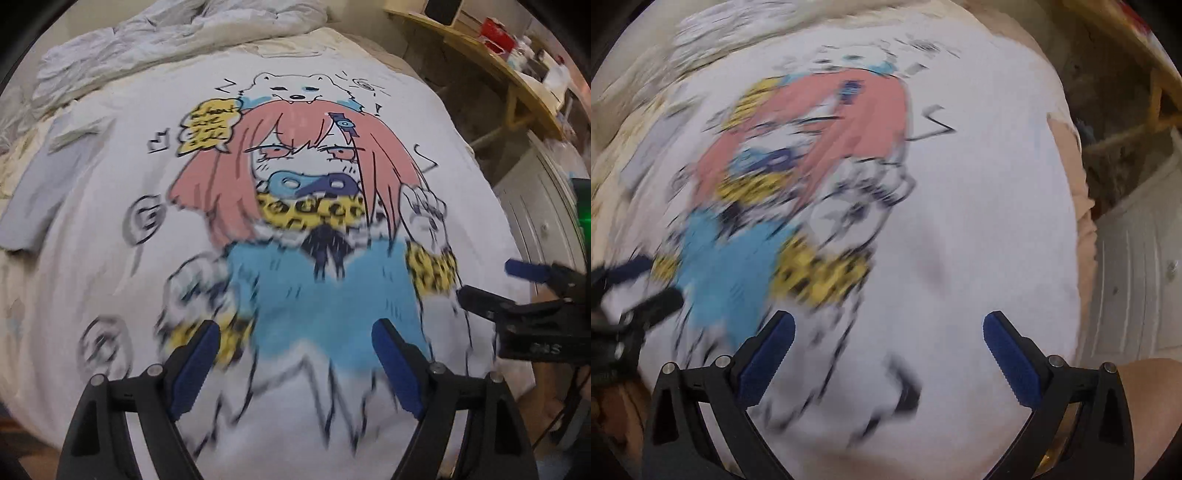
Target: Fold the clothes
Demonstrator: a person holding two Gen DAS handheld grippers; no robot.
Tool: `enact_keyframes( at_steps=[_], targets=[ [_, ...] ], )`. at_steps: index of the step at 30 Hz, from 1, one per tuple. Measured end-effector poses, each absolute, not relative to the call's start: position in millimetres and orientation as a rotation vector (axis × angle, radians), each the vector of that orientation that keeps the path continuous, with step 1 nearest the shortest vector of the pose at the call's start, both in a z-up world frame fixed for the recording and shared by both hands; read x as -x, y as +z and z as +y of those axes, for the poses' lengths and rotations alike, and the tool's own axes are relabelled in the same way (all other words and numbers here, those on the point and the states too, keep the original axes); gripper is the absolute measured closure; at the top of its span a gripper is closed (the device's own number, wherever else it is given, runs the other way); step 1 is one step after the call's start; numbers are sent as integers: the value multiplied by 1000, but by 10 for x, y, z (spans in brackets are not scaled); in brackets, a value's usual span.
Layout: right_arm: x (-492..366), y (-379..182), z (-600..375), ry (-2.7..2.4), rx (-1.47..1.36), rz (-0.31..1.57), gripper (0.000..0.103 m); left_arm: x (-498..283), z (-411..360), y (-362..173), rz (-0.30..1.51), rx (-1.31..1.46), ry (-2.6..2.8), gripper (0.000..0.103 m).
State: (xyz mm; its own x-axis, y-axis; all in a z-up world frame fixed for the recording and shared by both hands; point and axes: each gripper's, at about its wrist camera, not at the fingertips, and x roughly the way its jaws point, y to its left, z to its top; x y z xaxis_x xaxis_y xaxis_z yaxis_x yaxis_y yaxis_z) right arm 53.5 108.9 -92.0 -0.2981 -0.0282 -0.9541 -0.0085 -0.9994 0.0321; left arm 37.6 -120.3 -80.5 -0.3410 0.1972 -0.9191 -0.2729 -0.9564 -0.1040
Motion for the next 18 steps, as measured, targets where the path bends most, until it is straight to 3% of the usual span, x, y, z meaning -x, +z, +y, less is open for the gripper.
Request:
enact_keyframes(
  at_steps=[3,8,12,18],
  targets=[
    [-354,-1235,1040,-2513,-1905,-64,0,-344,-1207,-1031,90,1629,2380,17],
    [-750,-1224,1006,-2560,-1864,-46,0,-653,-1199,-1100,189,1626,2422,17],
    [-1026,-1170,934,-2513,-1948,-65,0,-838,-1273,-1049,99,1720,2389,17],
    [-1216,-1079,850,-2490,-1943,-75,0,-1075,-1409,-869,-58,1627,2458,17]
  ],
)
